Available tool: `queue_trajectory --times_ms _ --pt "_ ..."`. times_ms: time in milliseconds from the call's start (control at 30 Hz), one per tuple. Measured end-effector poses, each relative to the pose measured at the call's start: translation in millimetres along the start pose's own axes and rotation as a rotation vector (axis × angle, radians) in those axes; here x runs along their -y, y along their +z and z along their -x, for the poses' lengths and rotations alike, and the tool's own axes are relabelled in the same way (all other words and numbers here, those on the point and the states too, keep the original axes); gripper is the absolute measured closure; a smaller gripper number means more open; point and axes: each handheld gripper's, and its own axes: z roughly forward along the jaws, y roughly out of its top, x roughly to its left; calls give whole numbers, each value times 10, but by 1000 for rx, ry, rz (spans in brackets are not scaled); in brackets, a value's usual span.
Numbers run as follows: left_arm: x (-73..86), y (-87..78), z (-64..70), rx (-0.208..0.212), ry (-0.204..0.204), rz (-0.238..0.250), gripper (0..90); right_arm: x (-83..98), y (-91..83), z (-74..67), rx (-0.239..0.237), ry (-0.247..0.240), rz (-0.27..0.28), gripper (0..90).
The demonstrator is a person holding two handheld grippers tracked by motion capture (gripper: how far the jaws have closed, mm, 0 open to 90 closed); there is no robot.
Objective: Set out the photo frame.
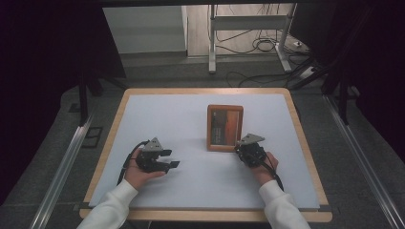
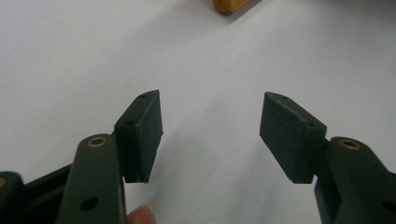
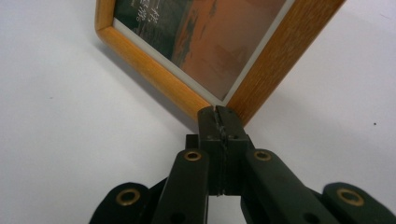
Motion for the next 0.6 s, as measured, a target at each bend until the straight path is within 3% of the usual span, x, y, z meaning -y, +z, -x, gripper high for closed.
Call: queue_trajectory --times_ms 600 --pt "-1 -16 -1 -1 -2 7 385 -7 -75 -11 -4 6 20 897"
